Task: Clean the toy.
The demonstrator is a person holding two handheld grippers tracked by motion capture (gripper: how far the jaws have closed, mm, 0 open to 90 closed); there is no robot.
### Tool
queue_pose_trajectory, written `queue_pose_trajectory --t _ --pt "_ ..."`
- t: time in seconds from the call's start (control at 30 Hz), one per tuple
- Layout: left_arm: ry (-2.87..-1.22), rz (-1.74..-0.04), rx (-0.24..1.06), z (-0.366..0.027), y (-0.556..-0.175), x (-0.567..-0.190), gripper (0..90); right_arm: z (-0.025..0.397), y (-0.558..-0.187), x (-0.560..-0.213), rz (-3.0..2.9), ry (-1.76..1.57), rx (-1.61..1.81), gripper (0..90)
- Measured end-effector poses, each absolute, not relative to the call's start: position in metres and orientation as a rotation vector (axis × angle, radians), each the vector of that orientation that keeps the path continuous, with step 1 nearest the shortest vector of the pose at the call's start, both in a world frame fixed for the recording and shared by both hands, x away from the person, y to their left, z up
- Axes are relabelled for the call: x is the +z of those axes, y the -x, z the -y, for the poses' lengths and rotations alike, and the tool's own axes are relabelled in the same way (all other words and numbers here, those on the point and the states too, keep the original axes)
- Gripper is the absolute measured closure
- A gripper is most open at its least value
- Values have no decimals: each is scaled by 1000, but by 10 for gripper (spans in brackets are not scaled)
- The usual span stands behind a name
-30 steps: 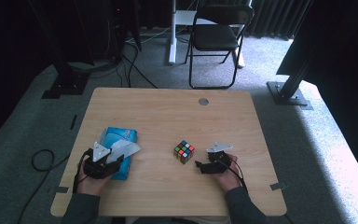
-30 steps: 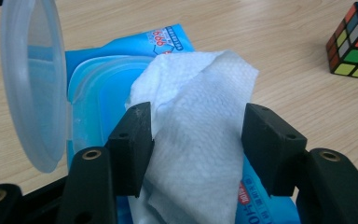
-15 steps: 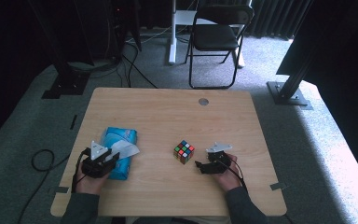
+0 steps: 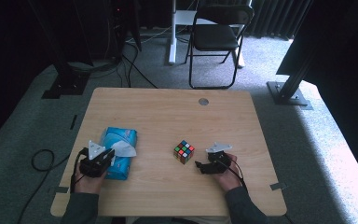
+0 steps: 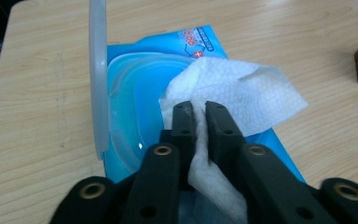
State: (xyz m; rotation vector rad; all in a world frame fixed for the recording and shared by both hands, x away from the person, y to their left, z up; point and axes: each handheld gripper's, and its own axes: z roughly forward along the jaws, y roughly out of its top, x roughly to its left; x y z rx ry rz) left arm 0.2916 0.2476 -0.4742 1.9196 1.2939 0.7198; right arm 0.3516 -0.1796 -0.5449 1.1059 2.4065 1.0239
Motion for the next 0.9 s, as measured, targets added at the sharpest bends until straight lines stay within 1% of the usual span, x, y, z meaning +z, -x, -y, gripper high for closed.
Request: queue_pose_trajectory --t 0.13,0.9 --pt "-1913 -1292 739 -246 -292 -472 875 179 -351 -545 -2406 -1105 1021 257" --pt "-1896 -1266 721 -241 -292 -464 881 178 -350 -547 -2389 -1096 1024 256"
